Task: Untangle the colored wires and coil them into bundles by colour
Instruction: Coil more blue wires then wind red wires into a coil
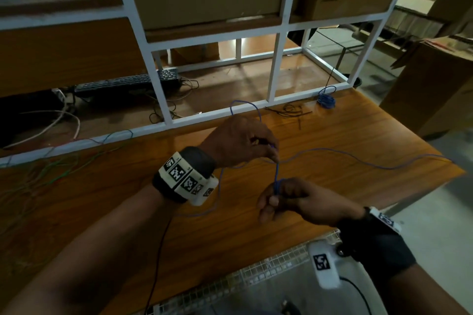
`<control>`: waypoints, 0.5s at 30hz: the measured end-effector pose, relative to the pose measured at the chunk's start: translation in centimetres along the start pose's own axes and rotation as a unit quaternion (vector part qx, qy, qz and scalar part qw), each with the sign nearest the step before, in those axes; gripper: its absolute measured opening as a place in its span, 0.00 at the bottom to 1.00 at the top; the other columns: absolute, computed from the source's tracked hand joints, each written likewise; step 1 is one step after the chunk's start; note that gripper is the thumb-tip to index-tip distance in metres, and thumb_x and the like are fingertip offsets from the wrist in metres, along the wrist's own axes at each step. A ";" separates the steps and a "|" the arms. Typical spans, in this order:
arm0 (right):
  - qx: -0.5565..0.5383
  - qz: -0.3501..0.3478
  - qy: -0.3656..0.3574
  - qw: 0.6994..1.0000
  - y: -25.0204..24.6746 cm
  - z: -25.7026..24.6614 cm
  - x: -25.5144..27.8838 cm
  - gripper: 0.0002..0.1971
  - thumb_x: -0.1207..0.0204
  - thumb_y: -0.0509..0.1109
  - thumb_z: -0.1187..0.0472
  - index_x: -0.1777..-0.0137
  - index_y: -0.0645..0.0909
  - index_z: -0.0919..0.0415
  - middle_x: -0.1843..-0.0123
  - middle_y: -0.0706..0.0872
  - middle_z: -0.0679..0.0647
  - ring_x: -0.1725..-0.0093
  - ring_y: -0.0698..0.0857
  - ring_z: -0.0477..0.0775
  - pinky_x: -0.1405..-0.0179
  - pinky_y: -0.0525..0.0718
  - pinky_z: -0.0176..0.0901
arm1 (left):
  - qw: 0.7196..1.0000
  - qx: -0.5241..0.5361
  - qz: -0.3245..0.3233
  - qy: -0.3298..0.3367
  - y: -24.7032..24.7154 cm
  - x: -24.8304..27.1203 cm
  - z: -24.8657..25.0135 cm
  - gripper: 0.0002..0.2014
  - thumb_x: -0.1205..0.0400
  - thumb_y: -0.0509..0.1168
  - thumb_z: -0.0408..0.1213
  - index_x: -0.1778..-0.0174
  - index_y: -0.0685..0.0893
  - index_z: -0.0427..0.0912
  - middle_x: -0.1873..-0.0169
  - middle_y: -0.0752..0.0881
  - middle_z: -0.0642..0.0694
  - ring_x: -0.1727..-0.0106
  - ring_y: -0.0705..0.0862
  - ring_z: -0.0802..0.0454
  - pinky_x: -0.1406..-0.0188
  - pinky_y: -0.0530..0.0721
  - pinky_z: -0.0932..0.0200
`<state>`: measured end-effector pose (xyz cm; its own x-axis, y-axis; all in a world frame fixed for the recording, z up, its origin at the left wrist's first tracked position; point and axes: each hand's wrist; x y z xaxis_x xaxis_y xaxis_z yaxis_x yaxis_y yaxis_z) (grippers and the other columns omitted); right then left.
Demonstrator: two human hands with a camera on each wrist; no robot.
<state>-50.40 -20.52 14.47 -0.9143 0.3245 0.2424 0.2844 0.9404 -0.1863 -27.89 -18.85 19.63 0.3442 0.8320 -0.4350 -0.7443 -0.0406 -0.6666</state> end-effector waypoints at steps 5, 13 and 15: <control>-0.316 -0.148 -0.181 0.920 1.0 -2.2 -0.6 0.11 0.11 0.64 0.63 0.38 0.83 0.69 0.46 0.92 0.65 0.36 0.88 0.64 0.30 0.81 0.56 | 0.986 0.138 -0.011 -0.093 0.5 -1.2 -1.6 0.02 0.22 0.75 0.35 0.56 0.93 0.45 0.62 0.91 0.42 0.61 0.88 0.42 0.61 0.86 0.44; -0.375 0.181 -0.430 0.801 -2.1 -8.3 -0.5 0.19 0.09 0.51 0.65 0.34 0.83 0.63 0.30 0.88 0.61 0.22 0.80 0.59 0.17 0.72 0.56 | 0.995 0.046 0.003 -0.089 6.0 1.2 -1.1 0.07 0.13 0.63 0.41 0.52 0.85 0.53 0.67 0.86 0.50 0.69 0.82 0.57 0.69 0.81 0.57; -0.169 0.374 -0.384 0.827 -3.5 -7.6 -0.4 0.17 0.08 0.53 0.65 0.32 0.83 0.60 0.27 0.86 0.58 0.20 0.78 0.56 0.17 0.72 0.53 | 0.996 0.031 0.016 -0.086 6.6 2.1 -1.8 0.10 0.13 0.62 0.44 0.44 0.87 0.47 0.59 0.89 0.51 0.64 0.85 0.60 0.66 0.85 0.57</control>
<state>-48.85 -23.16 22.28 -0.3233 0.7901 -0.5208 0.7988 0.5229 0.2975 -31.06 -18.34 13.24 0.2199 0.9136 -0.3419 -0.7892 -0.0393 -0.6128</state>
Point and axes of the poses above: each hand's wrist, its own x-axis away from the middle knuckle, its own y-axis out of the palm, z = x × y
